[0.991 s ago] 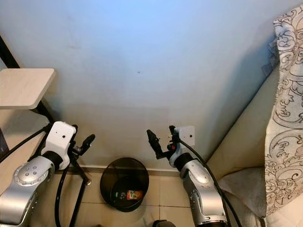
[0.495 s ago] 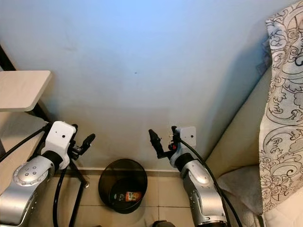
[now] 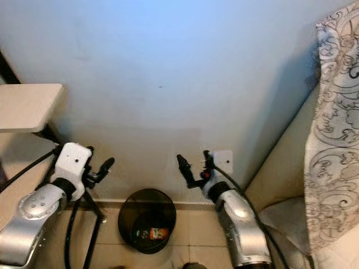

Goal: Clean up the room

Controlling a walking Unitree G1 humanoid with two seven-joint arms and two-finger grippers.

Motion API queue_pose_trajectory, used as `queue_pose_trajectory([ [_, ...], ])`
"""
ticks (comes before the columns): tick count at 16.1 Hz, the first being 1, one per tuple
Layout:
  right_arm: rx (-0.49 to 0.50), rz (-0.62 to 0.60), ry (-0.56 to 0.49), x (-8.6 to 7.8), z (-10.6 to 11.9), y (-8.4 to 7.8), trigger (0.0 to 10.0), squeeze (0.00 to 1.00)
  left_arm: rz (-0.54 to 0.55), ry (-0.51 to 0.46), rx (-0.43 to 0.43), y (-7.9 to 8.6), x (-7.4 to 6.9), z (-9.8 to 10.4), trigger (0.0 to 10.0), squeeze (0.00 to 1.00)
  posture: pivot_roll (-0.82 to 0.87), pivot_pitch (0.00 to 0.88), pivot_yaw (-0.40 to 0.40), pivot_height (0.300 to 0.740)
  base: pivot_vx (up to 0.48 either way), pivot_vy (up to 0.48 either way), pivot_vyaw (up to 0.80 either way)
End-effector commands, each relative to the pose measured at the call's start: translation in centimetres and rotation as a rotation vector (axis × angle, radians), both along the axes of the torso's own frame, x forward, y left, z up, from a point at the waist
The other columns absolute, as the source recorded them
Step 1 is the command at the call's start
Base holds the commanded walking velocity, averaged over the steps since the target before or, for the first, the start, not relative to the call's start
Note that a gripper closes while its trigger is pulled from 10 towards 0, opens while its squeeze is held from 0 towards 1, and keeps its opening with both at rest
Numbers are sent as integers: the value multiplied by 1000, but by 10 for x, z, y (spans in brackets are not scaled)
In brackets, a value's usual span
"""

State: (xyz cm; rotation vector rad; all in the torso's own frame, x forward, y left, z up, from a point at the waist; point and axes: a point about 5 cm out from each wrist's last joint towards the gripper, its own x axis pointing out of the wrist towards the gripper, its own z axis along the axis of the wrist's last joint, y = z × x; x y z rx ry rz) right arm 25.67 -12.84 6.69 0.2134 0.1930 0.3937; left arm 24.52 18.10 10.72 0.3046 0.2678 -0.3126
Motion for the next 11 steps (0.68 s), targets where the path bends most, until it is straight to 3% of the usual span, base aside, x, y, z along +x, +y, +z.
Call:
queue_pose_trajectory([
  [1, 8, 6, -15, 0, 4, 4, 10000, 1000, -8, -13, 31, 2, 1, 4, 10000, 0, 28, 0, 5, 740, 0, -480, -688],
  [2, 9, 3, -16, 0, 5, 4, 10000, 1000, -7, -12, 30, 2, 1, 4, 10000, 0, 28, 0, 5, 740, 0, -480, -694],
  [5, 6, -10, -23, 1, 5, 4, 10000, 1000, 23, -14, 1, 4, 1, 4, 10000, 0, 28, 0, 5, 740, 0, 0, -627],
  [10, -4, -68, -39, 5, 7, -2, 10000, 1000, 16, -25, 2, 3, 2, 6, 10000, 0, 26, 0, 5, 740, 0, 0, 0],
  [11, 6, -78, -22, 6, 6, -2, 10000, 1000, 16, -27, -1, 3, 2, 6, 10000, 0, 26, 0, 5, 740, 0, 0, -731],
])
